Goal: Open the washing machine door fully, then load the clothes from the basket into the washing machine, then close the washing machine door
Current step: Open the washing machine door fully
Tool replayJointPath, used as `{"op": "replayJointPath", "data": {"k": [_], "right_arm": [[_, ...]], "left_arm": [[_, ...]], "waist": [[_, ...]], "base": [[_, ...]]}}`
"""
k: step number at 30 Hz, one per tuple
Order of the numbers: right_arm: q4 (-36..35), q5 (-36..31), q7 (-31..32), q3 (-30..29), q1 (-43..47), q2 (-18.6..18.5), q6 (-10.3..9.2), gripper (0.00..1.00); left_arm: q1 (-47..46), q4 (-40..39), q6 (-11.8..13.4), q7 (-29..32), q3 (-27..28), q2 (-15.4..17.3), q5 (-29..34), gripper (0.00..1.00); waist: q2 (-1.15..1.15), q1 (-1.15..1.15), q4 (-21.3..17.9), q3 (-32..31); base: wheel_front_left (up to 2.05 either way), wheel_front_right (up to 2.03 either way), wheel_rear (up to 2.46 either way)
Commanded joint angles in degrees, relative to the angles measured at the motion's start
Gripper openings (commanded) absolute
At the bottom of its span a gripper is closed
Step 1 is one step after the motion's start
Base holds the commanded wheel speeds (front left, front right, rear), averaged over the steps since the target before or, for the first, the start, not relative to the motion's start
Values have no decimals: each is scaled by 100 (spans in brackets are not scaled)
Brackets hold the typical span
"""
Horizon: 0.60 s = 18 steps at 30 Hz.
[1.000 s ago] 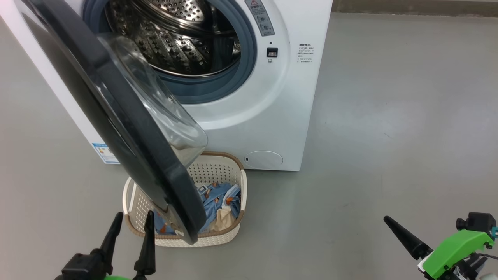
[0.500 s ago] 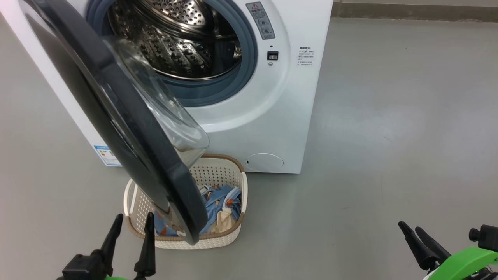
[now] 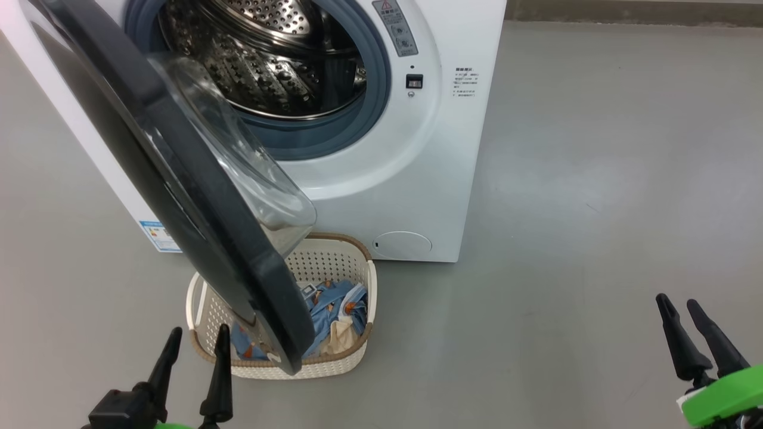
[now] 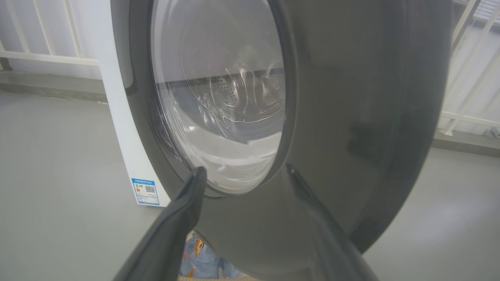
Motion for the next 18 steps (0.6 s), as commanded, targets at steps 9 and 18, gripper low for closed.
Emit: {"op": "replayJointPath", "data": {"k": [9, 18], "right_arm": [[-703, -1349, -70, -948, 670, 449, 10, 100], [-690, -1622, -71, -1153, 919, 820, 10, 100]], "left_arm": [[-165, -129, -9, -37, 199, 44, 67, 100], [-211, -125, -9, -37, 221, 53, 70, 100]], "waist": [[0, 0, 14, 30], [0, 0, -19, 72]], "base": [[0, 0, 0], [0, 0, 0]]}}
